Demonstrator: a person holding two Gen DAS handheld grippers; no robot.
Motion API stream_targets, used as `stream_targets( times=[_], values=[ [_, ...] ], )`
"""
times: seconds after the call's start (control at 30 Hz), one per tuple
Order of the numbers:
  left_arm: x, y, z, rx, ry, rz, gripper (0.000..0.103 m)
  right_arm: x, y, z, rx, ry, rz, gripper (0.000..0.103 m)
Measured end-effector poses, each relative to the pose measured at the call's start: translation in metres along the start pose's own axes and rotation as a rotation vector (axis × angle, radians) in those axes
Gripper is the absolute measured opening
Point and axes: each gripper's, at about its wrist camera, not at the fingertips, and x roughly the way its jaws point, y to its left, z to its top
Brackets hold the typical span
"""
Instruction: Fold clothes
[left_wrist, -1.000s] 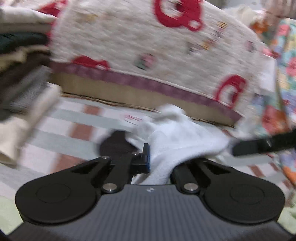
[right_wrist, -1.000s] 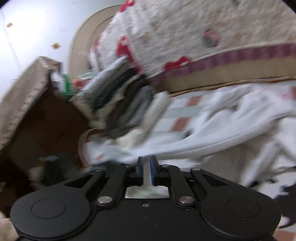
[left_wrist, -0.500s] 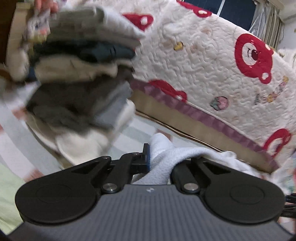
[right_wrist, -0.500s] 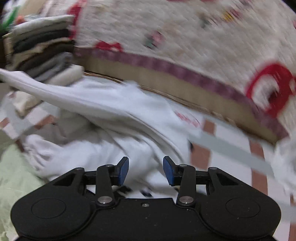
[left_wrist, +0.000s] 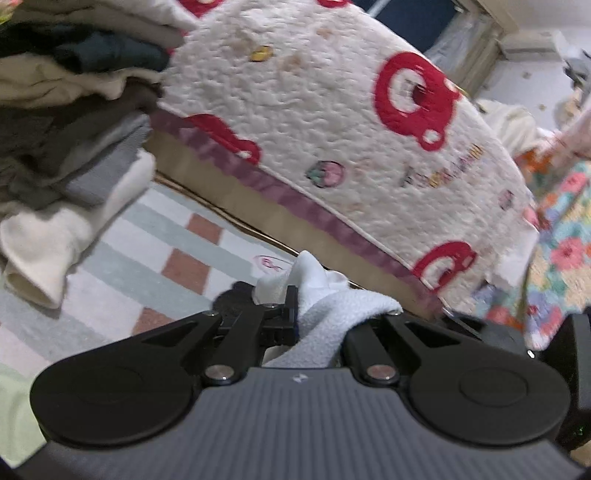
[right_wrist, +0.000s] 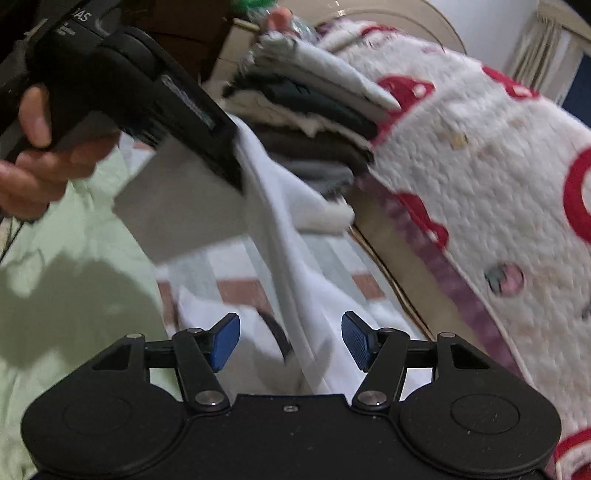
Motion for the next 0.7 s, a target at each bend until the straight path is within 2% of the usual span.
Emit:
stream_targets(
  times=[0.03, 0.1, 0.13, 0.17, 0.2, 0.23, 0.27, 0.33, 0.43, 0.7],
  values=[
    [0.001, -0.002, -0.001, 0.01, 0.011, -0.015, 0.002, 0.001, 0.005, 0.007, -0.014, -0.016, 0.025, 0.062],
    [0.005, -0.006, -0.006, 0.042, 0.034, -0.035, 0.003, 0.005, -0.011, 0.01, 0.091, -0.057, 0.087, 0.044],
    [0.007, -0.007, -0.008, 0.056, 0.034, -0.019, 0.005, 0.009, -0.028, 0.009, 0.182, -0.065, 0.118, 0.017],
    [0.011, -0.008, -0.012, 0.081, 0.043, 0.004, 0.009, 0.012, -0.042, 0.007, 0.266, -0.052, 0.135, 0.004],
    [0.014, -0.01, -0.015, 0.106, 0.053, 0.027, 0.013, 0.015, -0.061, 0.001, 0.351, -0.045, 0.137, 0.004],
    [0.017, -0.011, -0.018, 0.132, 0.061, 0.051, 0.024, 0.018, -0.081, -0.004, 0.435, -0.037, 0.139, 0.004],
    [0.02, -0.012, -0.022, 0.155, 0.064, 0.073, 0.03, 0.017, -0.097, -0.011, 0.489, -0.033, 0.116, 0.004],
    [0.026, -0.013, -0.029, 0.2, 0.07, 0.118, 0.03, 0.009, -0.137, -0.028, 0.589, -0.007, 0.015, 0.004],
    [0.034, -0.01, -0.033, 0.197, 0.087, 0.145, 0.031, -0.009, -0.186, -0.054, 0.695, 0.022, -0.137, 0.004],
    [0.062, -0.014, -0.049, 0.183, 0.179, 0.095, 0.036, -0.101, -0.306, -0.144, 0.778, 0.08, -0.638, 0.004]
  ],
)
